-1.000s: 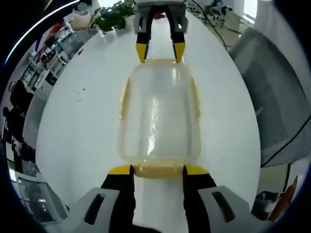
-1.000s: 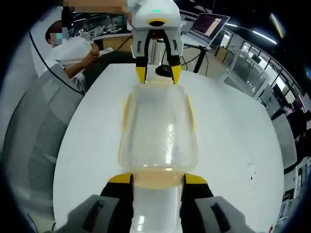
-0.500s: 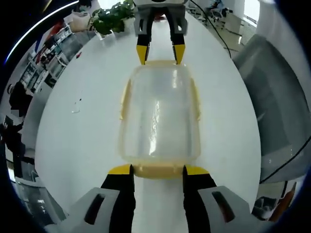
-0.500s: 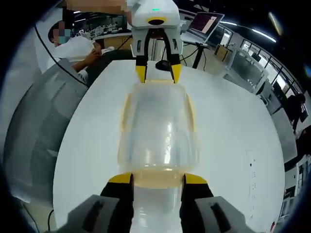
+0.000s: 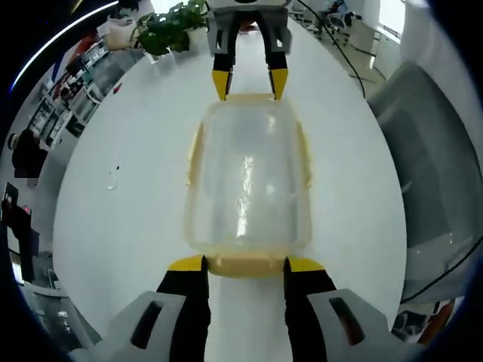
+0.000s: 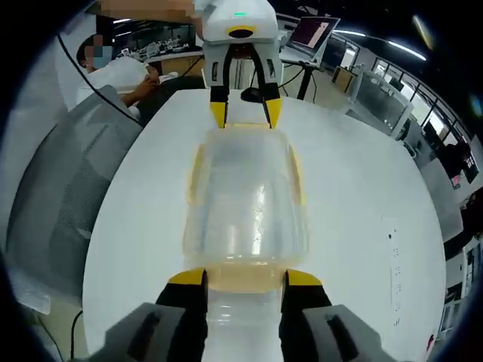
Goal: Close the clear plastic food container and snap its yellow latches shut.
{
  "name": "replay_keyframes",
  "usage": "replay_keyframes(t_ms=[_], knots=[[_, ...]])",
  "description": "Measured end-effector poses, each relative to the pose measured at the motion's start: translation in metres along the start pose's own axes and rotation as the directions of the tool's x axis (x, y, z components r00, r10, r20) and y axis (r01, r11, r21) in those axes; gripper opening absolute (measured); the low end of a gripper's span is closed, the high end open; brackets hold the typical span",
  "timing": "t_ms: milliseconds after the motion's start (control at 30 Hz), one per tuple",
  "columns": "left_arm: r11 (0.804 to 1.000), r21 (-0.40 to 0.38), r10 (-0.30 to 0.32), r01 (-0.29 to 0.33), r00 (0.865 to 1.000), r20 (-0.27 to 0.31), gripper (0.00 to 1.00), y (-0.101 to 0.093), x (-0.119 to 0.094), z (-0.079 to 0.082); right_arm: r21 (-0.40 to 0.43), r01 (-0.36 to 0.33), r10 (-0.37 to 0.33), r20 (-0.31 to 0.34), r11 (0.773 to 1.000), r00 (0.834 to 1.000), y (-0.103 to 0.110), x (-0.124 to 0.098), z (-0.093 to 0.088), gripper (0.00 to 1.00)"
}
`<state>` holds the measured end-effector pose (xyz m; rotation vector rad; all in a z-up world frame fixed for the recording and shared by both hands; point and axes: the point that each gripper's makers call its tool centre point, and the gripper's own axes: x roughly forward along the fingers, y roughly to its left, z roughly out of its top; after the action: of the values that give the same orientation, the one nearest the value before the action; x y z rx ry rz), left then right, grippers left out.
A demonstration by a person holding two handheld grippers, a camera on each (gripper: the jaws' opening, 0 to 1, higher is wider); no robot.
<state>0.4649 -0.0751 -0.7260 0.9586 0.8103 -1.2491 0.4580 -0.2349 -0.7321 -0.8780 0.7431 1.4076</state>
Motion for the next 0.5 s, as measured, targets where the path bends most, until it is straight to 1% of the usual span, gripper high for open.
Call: replay_keyframes(t_ms=[133,300,400,500], knots=[[1.0,0.003,-0.003,0.003,1.0,0.001,0.36,0.002,0.005,0.008,0.009,-0.003,0.003,0.001,1.0,1.0,0.0,-0.004,-0.01,0.35],[1.0,-0.003,-0.01,0.01,1.0,0.005,0.36,-0.001,0.016,0.018,0.008,-0.009,0.009,-0.011,1.0,1.0,0.001,-0.006,-0.023,0.35],[1.0,-0.009,-0.017,0.017,1.0,0.02,0.36,-0.003,0.017,0.026,0.004,-0.012,0.012,-0.014,1.0,1.0,0.002,-0.01,-0.031,0.35],[1.0,-0.006,-0.022,0.022,1.0,0.02,0.36,-0.003,0.02,0.03,0.013,-0.018,0.018,-0.01,1.0,1.0,0.002,-0.011,-0.035,0.35]])
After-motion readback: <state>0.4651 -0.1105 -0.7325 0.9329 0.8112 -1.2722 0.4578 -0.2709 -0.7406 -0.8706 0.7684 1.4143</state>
